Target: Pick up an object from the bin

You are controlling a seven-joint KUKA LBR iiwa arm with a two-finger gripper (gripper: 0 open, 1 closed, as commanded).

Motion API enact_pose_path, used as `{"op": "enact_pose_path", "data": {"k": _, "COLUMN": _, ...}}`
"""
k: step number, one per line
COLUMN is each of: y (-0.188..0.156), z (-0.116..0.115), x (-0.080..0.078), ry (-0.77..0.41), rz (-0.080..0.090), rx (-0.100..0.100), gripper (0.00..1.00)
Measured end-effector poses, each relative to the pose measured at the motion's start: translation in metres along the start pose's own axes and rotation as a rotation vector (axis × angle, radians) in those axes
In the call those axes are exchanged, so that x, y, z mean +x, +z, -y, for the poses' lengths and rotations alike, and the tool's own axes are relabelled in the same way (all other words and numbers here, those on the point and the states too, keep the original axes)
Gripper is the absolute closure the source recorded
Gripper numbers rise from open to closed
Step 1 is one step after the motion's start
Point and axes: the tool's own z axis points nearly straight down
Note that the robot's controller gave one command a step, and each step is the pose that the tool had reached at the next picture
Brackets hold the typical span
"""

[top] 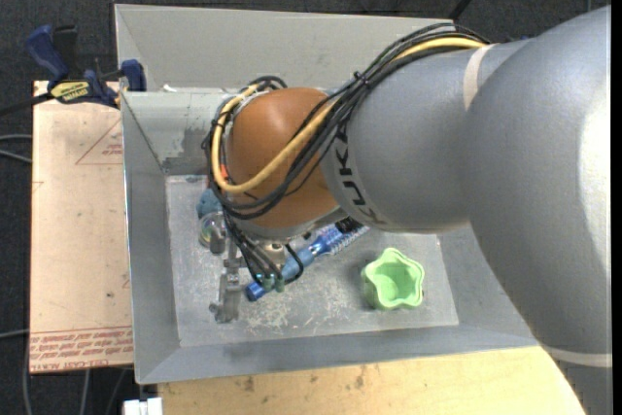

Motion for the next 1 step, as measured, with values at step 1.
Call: {"op": "enact_pose_path", "data": {"k": 1, "y": 0.079, "z": 0.1217, "x": -0.0342, "ry": -0.511, "rz": 0.005, "rx": 0.002, "gripper": 0.0}}
